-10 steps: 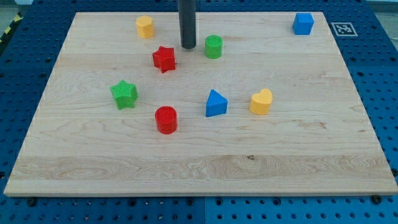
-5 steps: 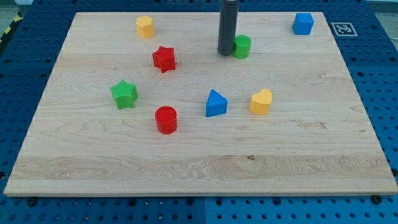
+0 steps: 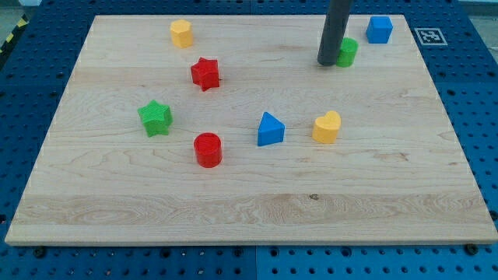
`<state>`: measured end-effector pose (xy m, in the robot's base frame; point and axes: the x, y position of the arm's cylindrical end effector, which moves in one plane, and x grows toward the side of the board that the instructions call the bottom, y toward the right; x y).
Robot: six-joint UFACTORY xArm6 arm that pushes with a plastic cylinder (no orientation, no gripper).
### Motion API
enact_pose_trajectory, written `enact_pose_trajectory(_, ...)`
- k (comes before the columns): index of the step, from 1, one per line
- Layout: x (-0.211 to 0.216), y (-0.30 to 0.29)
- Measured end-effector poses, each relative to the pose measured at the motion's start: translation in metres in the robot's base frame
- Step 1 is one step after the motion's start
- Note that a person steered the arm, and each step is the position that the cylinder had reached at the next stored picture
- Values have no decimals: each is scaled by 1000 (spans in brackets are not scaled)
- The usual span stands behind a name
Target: Push the green circle below the cube
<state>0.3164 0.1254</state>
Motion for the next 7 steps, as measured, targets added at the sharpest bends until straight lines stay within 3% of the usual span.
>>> enact_pose_trajectory(7,-6,57)
